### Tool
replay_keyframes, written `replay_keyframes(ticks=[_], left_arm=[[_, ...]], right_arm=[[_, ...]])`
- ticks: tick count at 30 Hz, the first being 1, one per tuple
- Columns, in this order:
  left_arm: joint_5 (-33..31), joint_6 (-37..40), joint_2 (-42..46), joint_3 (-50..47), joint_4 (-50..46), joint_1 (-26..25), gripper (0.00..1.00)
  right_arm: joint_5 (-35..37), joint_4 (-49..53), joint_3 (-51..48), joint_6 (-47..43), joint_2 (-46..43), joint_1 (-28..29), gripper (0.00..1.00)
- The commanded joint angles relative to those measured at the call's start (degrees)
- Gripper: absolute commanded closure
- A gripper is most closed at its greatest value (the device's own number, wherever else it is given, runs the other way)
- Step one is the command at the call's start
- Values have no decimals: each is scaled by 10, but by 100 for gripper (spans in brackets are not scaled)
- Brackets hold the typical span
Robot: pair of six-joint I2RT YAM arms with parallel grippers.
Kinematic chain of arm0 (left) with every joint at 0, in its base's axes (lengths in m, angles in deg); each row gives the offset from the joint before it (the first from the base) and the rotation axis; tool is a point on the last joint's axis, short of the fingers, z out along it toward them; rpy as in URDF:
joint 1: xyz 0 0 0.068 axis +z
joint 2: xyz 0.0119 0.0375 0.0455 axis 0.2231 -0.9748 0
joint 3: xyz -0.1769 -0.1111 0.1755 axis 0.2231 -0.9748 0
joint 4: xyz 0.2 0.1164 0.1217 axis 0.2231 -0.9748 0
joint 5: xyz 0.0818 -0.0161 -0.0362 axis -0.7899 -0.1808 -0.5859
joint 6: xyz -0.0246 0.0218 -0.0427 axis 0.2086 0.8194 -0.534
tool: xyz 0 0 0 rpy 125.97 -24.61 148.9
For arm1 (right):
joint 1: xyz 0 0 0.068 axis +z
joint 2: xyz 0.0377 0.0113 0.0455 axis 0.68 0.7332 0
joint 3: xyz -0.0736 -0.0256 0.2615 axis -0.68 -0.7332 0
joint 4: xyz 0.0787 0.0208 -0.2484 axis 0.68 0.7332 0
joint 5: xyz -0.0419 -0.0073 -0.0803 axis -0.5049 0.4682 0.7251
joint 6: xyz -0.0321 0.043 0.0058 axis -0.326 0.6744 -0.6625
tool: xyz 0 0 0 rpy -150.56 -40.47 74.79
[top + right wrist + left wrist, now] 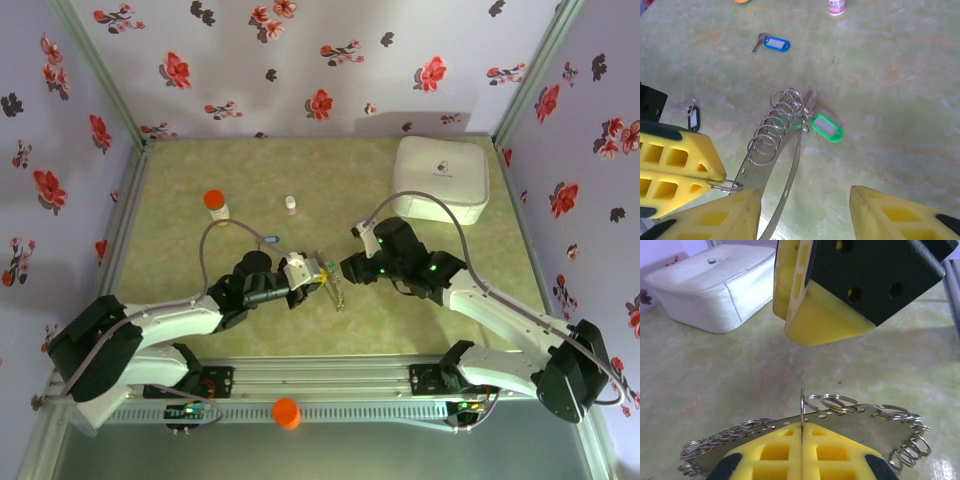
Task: Put the keys on the keyring
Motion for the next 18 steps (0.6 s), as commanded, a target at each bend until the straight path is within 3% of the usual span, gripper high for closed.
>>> replay_keyframes(ticks=[1, 11, 18], left_arm=[[41, -24, 3, 26, -45, 3, 100], [78, 9, -11, 18, -24, 8, 100], [97, 54, -12, 7, 1, 7, 100]], right_arm=[[-20, 14, 4, -51, -14, -2, 50], [-63, 1, -71, -376, -94, 37, 63], [-105, -25, -64, -440, -53, 55, 72]])
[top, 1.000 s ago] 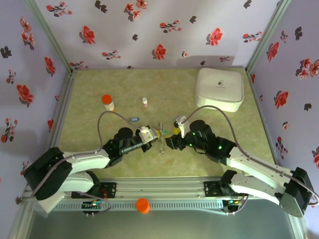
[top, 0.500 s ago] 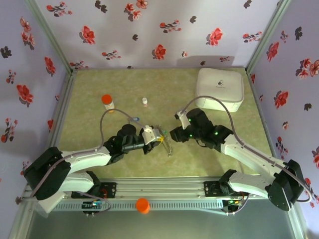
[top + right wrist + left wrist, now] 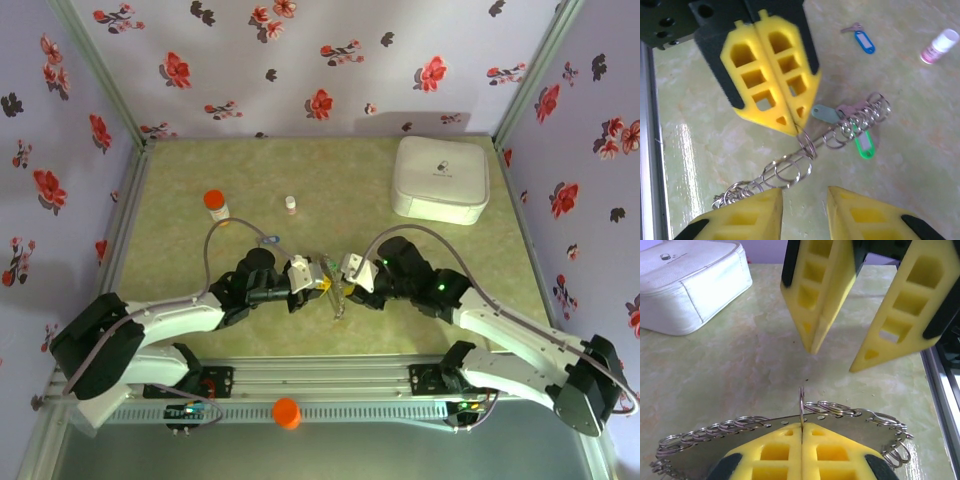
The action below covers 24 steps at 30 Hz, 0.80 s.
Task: Put the keys on the keyring
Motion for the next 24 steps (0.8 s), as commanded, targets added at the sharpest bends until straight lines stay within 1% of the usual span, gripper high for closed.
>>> replay_keyframes(ticks=[1, 6, 9, 13, 15, 18, 20, 24], left_arm=[[23, 39, -1, -9, 30, 3, 100], [37, 58, 2, -27, 62, 2, 100], [38, 68, 4, -29, 56, 1, 100], [37, 79, 5, -32, 52, -2, 100], [37, 85, 5, -33, 52, -3, 100], [37, 93, 2, -33, 52, -5, 100], [36, 95, 0, -32, 53, -5, 100], [36, 94, 0, -31, 51, -8, 100]], right_arm=[[-31, -28, 5, -61, 22, 10, 74], [-34, -53, 4, -58, 36, 16, 79], [-24, -56, 2, -55, 30, 18, 81], [14, -29, -4, -62, 3, 19, 78], [24, -23, -9, -64, -7, 19, 76], [8, -31, -11, -61, -5, 19, 74], [-11, -38, -9, -58, 7, 21, 73], [-23, -42, -4, -63, 29, 26, 74]])
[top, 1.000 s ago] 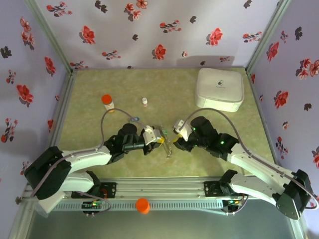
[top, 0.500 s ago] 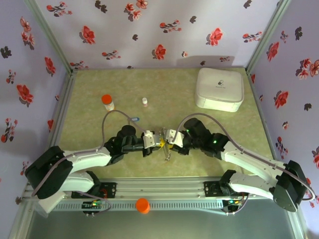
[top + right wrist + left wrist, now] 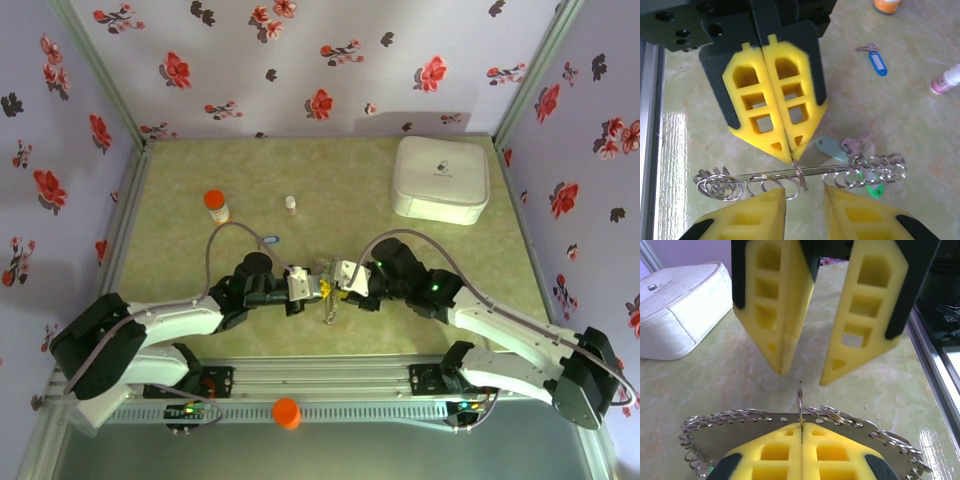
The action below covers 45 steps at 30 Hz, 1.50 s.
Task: Put the keys on the keyring
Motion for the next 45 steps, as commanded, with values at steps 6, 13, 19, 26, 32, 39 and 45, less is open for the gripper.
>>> replay_keyframes(ticks=[6, 13, 19, 26, 32, 39, 45], left_arm=[[8, 19, 2, -7, 10, -9, 100], [10, 22, 3, -8, 11, -10, 100], [7, 20, 5, -11, 15, -10, 100], [3, 3, -9, -13, 31, -10, 87], [7, -6, -28, -13, 49, -11, 81], [2, -8, -21, -19, 71, -11, 89], [-24, -15, 1, -36, 96, -11, 100]], right_arm=[[-15, -30, -2, -4, 19, 8, 81], [-14, -33, -4, -3, 30, 13, 84], [-12, -26, -1, -9, 32, 13, 99], [-30, -43, -5, -1, 29, 15, 100], [-47, -60, -8, 2, 27, 18, 100], [-54, -67, -15, 6, 29, 23, 100], [-21, -72, -29, 37, -7, 22, 77]])
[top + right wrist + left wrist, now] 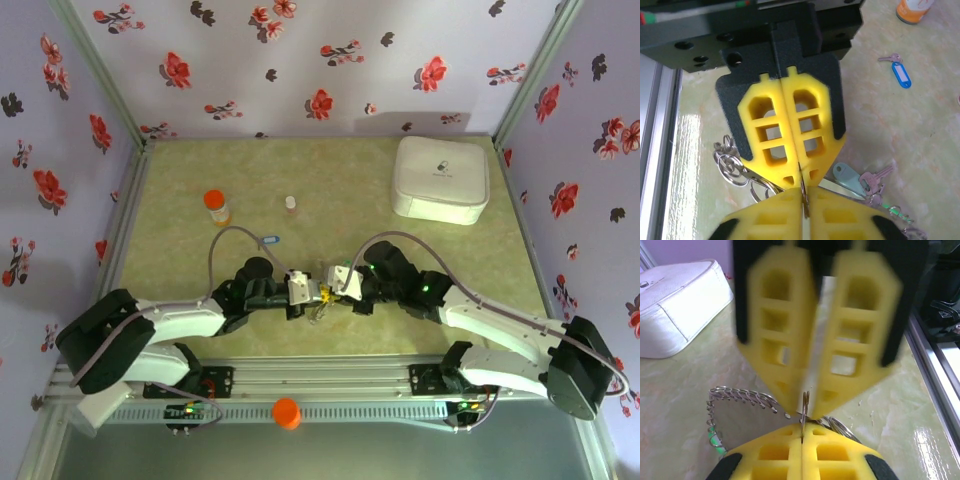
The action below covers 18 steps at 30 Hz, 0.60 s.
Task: Put the keys on the keyring
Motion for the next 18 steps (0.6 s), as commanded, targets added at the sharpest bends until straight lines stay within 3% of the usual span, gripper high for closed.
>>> replay_keyframes(ticks=[1, 3, 8, 14, 18], left_arm=[[-29, -11, 25, -16, 49, -3, 100], [-47, -14, 37, -22, 50, -4, 100], [-122, 4, 60, -30, 56, -11, 100], [-175, 33, 72, -30, 61, -15, 100], [-220, 58, 79, -24, 62, -27, 100]], right_arm=[[12, -25, -19, 35, -53, 3, 72], [34, -62, -48, 70, -102, -3, 62], [163, -172, -128, 213, -210, -11, 48], [272, -147, -122, 315, -222, -14, 47], [295, -134, -109, 332, -208, -17, 46]])
